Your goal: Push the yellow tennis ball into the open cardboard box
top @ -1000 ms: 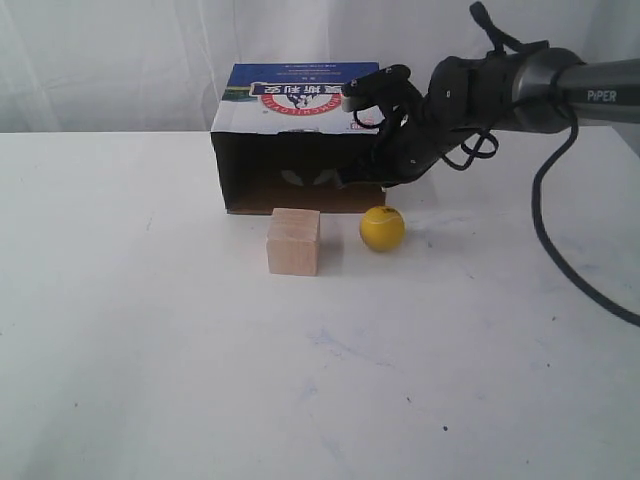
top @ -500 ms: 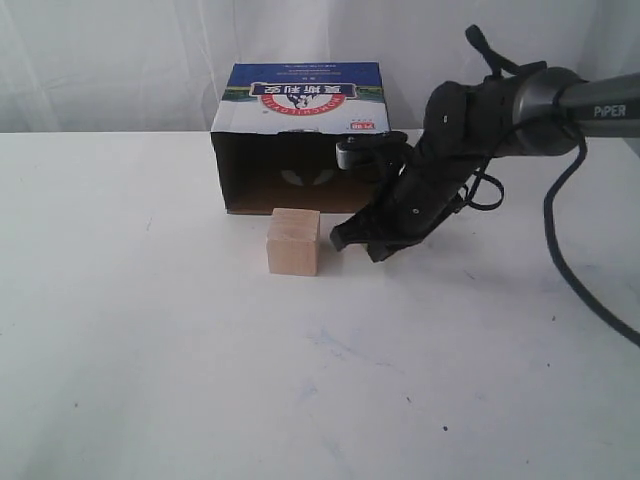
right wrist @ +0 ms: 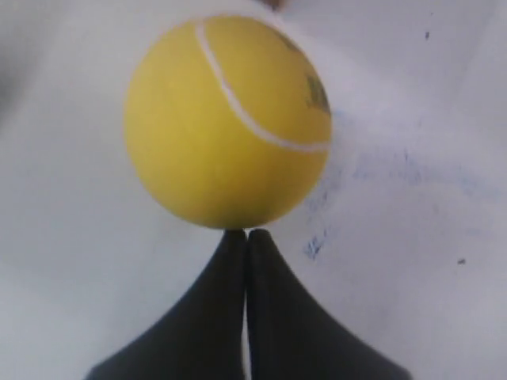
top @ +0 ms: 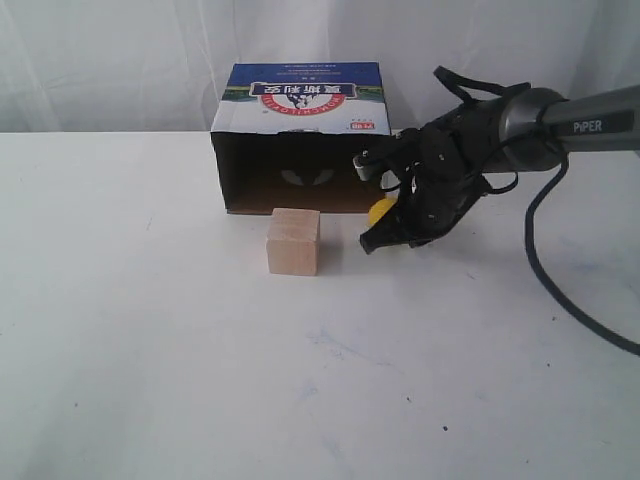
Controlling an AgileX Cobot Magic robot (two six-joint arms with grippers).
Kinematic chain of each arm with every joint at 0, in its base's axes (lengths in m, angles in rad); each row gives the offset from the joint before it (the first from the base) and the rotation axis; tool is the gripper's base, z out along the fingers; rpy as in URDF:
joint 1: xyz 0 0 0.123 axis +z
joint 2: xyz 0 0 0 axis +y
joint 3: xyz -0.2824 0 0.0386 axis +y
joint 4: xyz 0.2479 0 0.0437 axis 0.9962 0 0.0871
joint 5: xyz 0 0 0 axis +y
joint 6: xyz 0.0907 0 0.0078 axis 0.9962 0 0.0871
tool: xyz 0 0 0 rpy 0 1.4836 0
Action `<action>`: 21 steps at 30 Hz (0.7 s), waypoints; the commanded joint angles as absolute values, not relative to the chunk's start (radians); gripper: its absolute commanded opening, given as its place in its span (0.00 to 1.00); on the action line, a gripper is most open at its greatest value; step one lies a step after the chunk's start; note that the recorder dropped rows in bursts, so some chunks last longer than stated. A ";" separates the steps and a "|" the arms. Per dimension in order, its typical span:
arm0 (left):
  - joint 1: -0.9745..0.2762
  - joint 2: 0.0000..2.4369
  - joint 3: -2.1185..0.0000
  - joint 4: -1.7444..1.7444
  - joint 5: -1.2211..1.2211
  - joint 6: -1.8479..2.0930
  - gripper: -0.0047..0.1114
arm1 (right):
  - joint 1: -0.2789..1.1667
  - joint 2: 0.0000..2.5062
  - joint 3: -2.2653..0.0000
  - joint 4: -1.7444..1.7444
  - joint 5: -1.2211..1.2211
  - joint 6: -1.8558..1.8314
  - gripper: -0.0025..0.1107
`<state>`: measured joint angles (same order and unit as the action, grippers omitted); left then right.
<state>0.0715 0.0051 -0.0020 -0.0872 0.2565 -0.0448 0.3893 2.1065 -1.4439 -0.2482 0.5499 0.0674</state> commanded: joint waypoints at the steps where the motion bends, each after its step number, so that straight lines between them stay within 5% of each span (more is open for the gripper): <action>1: 0.067 0.000 0.000 -0.098 0.256 -0.046 0.04 | 0.388 2.109 -1.444 -0.264 0.421 0.076 0.02; 14: 0.067 0.000 0.000 -0.098 0.256 -0.046 0.04 | 0.388 2.116 -1.445 -0.245 0.445 0.076 0.02; 21: 0.067 0.000 0.000 -0.098 0.256 -0.046 0.04 | 0.430 2.107 -1.443 0.154 0.553 -0.302 0.02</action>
<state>0.0715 0.0051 -0.0020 -0.0872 0.2565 -0.0448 0.4128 2.1189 -1.4439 0.0081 0.5410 -0.1569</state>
